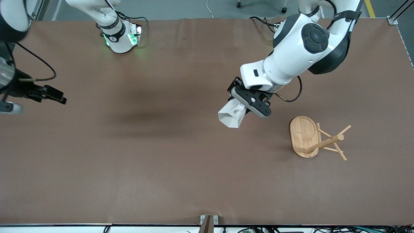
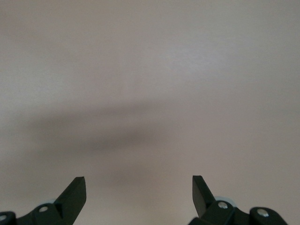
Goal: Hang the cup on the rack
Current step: 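Carry the cup with the left gripper toward the wooden rack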
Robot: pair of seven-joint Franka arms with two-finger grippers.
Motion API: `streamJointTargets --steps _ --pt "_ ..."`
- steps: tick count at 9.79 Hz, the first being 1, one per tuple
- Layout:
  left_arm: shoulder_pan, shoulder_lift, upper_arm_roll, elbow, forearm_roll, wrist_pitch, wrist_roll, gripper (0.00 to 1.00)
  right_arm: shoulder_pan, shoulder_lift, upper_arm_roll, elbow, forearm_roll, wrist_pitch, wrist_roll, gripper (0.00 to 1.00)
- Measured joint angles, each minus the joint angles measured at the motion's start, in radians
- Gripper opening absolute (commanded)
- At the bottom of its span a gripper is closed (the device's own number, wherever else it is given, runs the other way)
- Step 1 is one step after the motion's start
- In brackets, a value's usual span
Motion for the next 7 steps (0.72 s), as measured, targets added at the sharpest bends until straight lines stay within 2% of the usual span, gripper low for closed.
streamJointTargets --steps 2,4,6,7 --pt "0.051 0.007 0.001 -0.041 0.006 -0.005 -0.071 0.01 -0.075 -0.003 0.014 0.1 -0.054 -0.085 0.0 1.0" --pt "0.124 0.008 0.009 -0.1 0.019 -0.005 -0.021 0.01 -0.183 -0.005 0.085 0.146 -0.068 -0.157 -0.006 1.0" --pt "0.153 0.007 0.045 -0.143 0.043 -0.006 0.084 0.01 -0.188 -0.03 0.096 0.142 -0.071 -0.166 -0.015 1.0" --pt "0.174 0.004 0.054 -0.165 0.046 -0.006 0.134 0.01 -0.162 -0.042 0.075 0.129 -0.071 -0.142 -0.023 1.0"
